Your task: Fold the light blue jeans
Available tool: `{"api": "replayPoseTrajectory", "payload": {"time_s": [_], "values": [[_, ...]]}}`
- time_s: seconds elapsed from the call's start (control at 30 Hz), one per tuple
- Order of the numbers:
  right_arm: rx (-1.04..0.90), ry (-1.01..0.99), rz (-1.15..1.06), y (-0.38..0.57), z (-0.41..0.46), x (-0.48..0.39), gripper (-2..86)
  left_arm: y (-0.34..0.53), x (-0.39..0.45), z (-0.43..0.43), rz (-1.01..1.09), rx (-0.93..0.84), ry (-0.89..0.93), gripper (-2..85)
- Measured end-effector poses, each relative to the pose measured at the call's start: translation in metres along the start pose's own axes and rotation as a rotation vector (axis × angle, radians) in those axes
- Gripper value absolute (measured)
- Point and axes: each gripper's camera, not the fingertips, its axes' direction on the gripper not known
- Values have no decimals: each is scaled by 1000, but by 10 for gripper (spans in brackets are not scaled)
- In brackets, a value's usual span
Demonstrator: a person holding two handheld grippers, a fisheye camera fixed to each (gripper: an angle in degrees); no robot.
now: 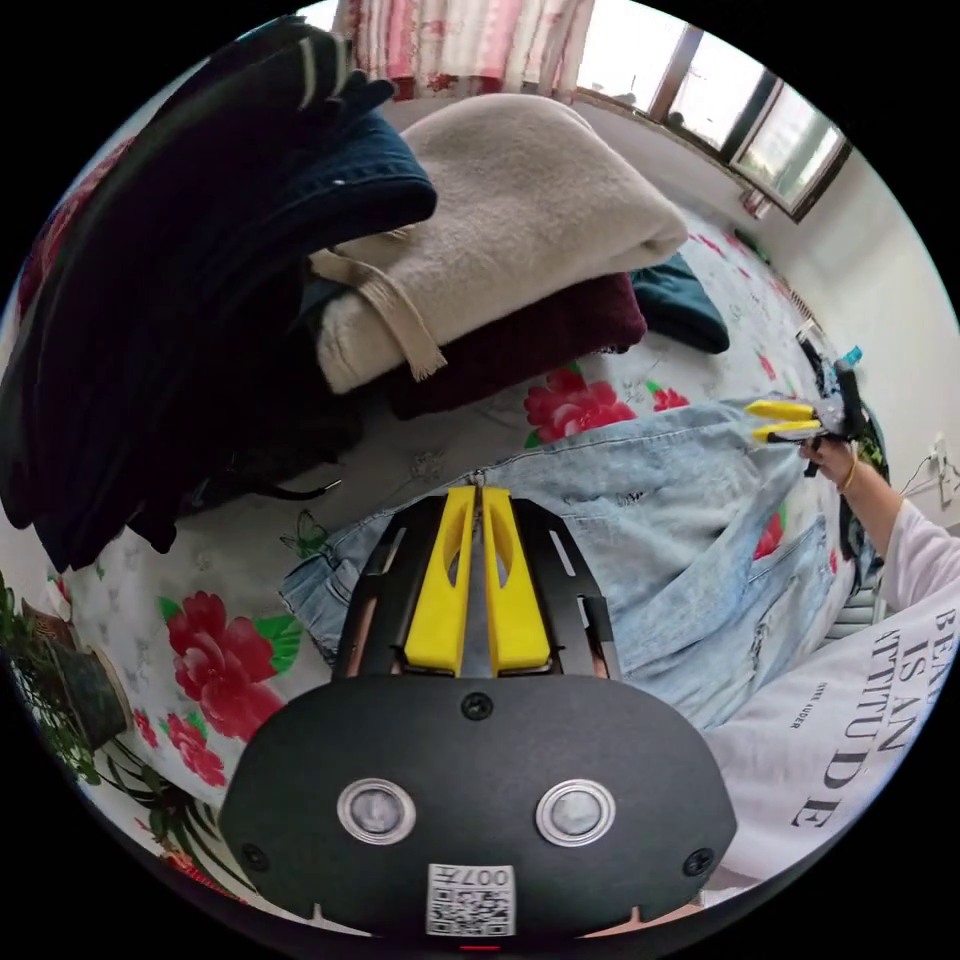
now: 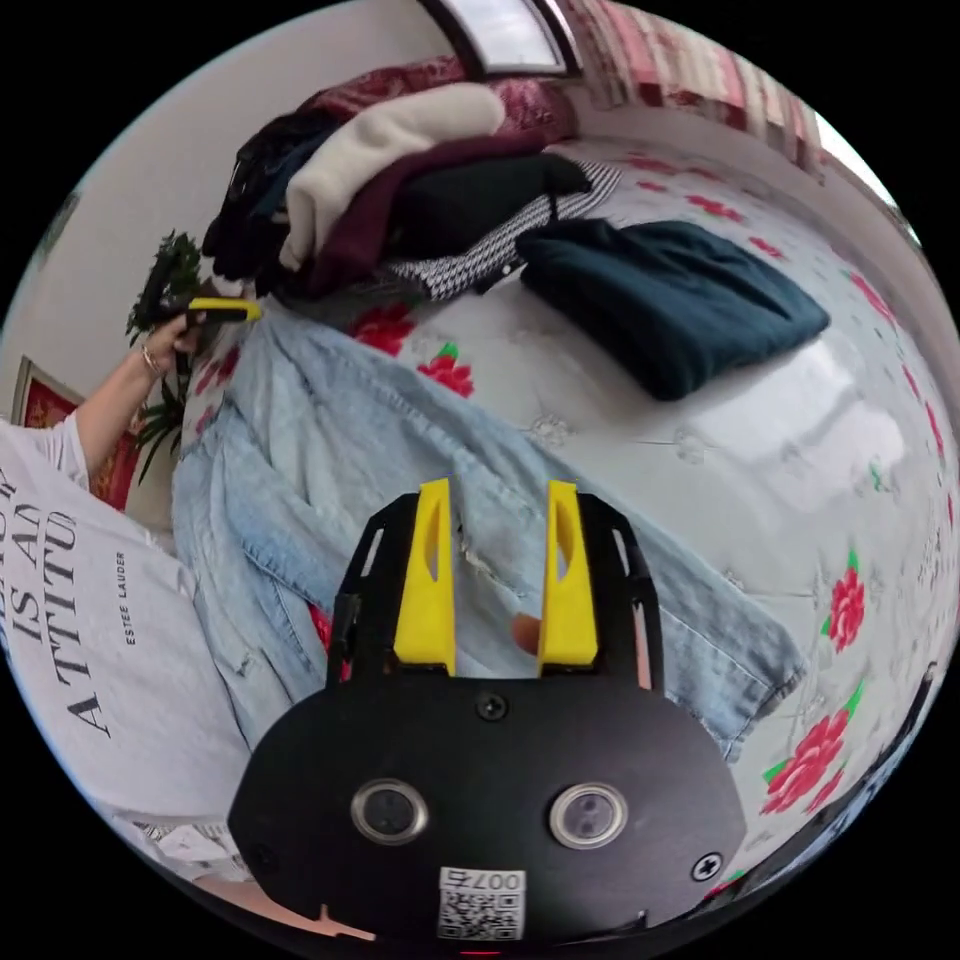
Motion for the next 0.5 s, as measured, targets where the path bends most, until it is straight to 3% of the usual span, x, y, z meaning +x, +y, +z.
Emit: {"api": "replayPoseTrajectory", "payload": {"time_s": [0.1, 0.27, 0.37, 0.5], "values": [[26, 102, 43, -1, 2, 6, 10, -1, -19, -4, -92, 10, 93, -9], [130, 57, 74, -9, -38, 19, 0, -9, -39, -15, -153, 25, 178, -8], [212, -29, 164, -22, -60, 41, -1, -16, -63, -7, -294, 41, 254, -7], [180, -50, 332, -53, -33, 63, 1, -22, -75, 42, -533, 23, 172, 6]]}}
